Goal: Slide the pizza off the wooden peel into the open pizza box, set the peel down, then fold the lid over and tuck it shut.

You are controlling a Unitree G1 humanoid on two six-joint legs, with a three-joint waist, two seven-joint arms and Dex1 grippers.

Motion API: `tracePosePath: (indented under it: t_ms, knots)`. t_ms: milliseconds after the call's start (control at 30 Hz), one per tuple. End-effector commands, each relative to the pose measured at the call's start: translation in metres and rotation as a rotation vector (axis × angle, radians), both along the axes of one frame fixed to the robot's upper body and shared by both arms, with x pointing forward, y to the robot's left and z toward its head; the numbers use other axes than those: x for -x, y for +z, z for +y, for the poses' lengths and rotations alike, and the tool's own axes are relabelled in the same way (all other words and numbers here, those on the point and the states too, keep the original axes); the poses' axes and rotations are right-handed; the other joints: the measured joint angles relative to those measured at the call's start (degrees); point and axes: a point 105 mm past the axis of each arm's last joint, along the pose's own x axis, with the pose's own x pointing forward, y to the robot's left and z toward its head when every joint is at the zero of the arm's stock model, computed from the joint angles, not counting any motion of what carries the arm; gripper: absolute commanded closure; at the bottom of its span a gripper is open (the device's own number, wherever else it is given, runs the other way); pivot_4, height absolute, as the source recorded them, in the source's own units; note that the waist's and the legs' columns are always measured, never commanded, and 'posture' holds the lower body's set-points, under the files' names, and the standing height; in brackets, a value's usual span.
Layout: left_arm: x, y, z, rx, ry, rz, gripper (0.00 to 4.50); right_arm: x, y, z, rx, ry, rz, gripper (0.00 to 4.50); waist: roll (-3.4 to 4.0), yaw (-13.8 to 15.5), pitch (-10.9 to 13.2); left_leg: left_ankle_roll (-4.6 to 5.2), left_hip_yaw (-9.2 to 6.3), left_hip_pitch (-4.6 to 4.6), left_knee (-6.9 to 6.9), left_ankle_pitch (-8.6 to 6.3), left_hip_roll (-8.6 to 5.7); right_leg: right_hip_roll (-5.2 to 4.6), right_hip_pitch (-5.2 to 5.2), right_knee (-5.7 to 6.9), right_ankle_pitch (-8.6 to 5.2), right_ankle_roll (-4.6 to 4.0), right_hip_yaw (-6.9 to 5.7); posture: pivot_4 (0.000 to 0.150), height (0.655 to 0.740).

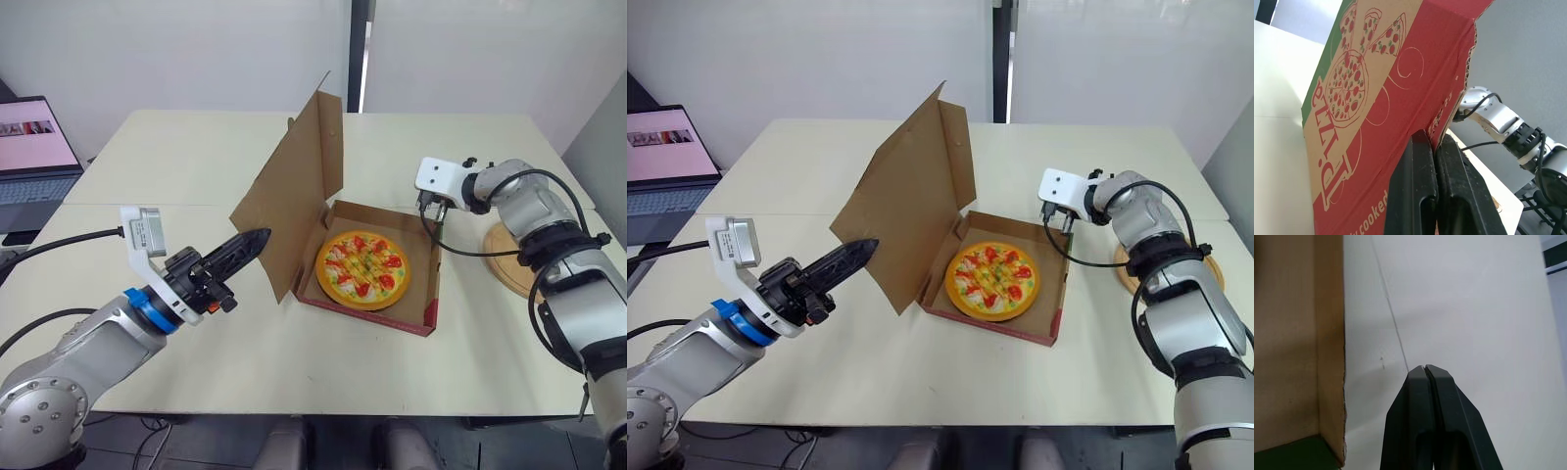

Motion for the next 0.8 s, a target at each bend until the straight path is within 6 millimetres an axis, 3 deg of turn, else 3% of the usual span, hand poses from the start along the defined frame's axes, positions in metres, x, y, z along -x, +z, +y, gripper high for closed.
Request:
tracePosePath:
  t_ms: [33,400,800]
  knots:
    - [0.001,0.002,-0.002,-0.013,-0.014,-0.019,4.5,-0.002,0.003,-0.006,0.06,0.003,0.004,4.46,0.01,-0.01,0.0,0.0,0.0,0.0,0.0,0.0,0.0,0.0,0.0,0.0,0.0,0.0,-0.01,0.15,0.7281]
    - [-0.011,0.003,0.005,-0.062,-0.022,-0.043,4.5,0.016,-0.011,-0.012,0.097,0.099,0.209,4.46,0.04,-0.13,0.02,-0.07,-0.03,0.02,0.0,0.04,0.0,0.03,-0.06,0.17,0.0,-0.01,0.0,0.15,0.7281]
    - [-0.055,0.013,-0.002,-0.17,-0.134,-0.134,4.5,0.059,-0.022,-0.019,0.159,0.294,0.376,4.46,0.04,0.11,0.03,-0.07,-0.11,0.01,0.01,0.04,-0.01,0.03,-0.04,0.2,0.0,-0.01,-0.07,0.15,0.7281]
